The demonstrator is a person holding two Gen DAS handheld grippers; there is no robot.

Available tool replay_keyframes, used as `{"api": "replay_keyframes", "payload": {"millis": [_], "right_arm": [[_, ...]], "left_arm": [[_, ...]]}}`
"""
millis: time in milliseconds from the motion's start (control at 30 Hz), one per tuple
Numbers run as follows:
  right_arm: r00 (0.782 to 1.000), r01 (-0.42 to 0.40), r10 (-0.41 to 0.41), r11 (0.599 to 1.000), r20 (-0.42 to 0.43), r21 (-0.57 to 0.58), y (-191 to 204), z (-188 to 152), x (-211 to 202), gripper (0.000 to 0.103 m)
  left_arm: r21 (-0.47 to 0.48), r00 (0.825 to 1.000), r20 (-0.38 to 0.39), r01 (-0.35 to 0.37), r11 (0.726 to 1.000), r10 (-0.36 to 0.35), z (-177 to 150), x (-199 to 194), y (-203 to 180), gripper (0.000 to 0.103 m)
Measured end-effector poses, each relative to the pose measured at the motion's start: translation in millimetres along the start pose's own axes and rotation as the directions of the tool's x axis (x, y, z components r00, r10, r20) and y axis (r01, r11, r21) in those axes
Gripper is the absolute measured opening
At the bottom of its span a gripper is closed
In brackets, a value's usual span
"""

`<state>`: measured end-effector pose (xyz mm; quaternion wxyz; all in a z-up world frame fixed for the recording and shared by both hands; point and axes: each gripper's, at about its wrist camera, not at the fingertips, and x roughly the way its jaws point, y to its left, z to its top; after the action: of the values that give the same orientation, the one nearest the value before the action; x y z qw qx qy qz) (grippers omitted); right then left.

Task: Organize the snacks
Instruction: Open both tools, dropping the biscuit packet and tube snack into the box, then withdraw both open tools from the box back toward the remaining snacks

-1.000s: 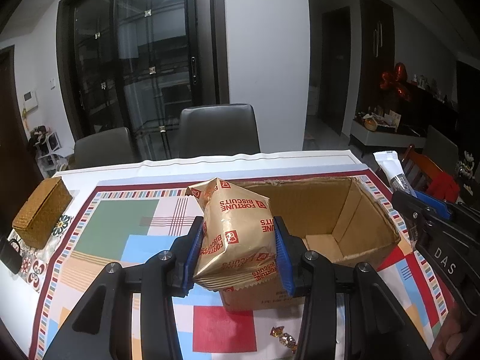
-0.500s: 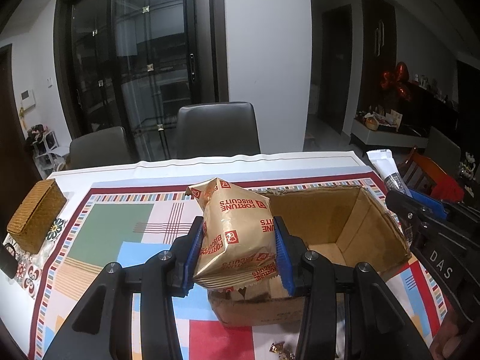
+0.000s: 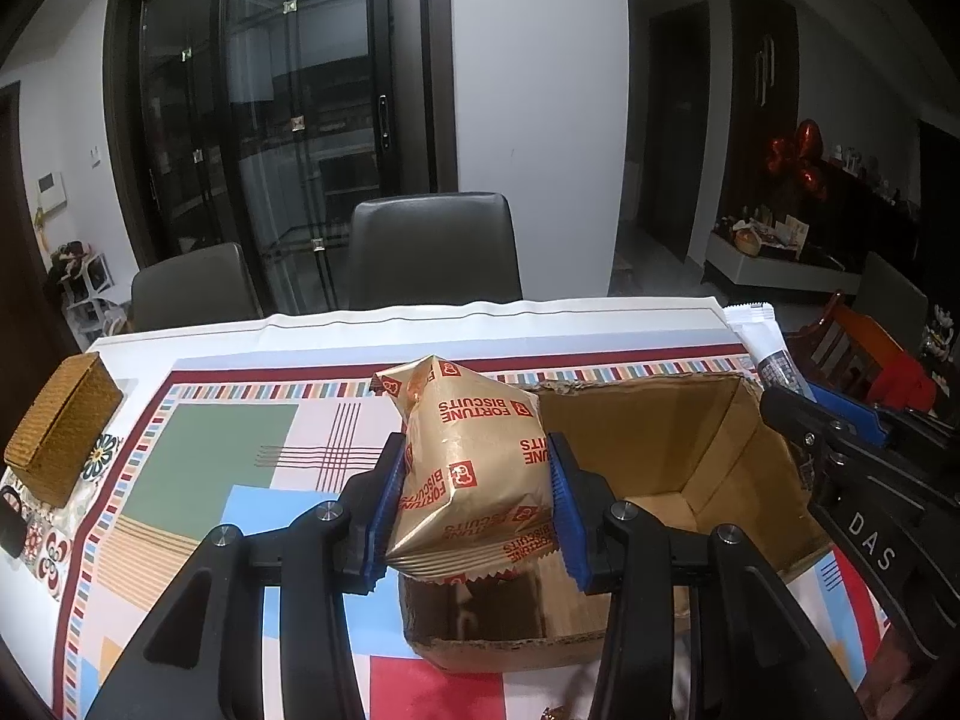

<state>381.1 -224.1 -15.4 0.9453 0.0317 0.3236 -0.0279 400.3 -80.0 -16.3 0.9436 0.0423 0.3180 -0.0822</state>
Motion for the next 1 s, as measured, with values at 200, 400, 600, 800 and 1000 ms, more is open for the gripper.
{"api": "replay_keyframes", "payload": {"millis": [200, 400, 600, 800, 1000], "right_arm": [[1.0, 0.009, -0.009, 1.0, 0.006, -0.015, 1.8, 1.2, 1.6, 0.035], [0.997, 0.058, -0.058, 0.998, 0.041, -0.006, -0.6, 2.8, -6.9, 0.075], [0.997, 0.066, -0.066, 0.998, 0.048, 0.009, -4.4, 3.2, -14.4, 0.075], [0.995, 0.073, -0.074, 0.997, 0.063, 0.016, -7.5, 2.7, -26.6, 0.075], [0.993, 0.08, -0.081, 0.996, 0.085, 0.026, -12.3, -0.1, -44.4, 0.075]], "left_arm": [[-0.002, 1.0, 0.005, -0.004, 1.0, 0.004, 0.4, 1.3, -1.0, 0.062], [-0.017, 1.0, 0.022, -0.02, 1.0, 0.02, -0.1, -3.5, 4.1, 0.07], [-0.022, 0.999, 0.031, -0.025, 0.999, 0.025, -2.6, -12.6, 4.4, 0.076], [-0.026, 0.999, 0.044, -0.027, 0.999, 0.028, -4.7, -26.9, 2.6, 0.077], [-0.019, 0.998, 0.065, -0.024, 1.0, 0.025, -5.7, -43.8, -1.7, 0.077]]}}
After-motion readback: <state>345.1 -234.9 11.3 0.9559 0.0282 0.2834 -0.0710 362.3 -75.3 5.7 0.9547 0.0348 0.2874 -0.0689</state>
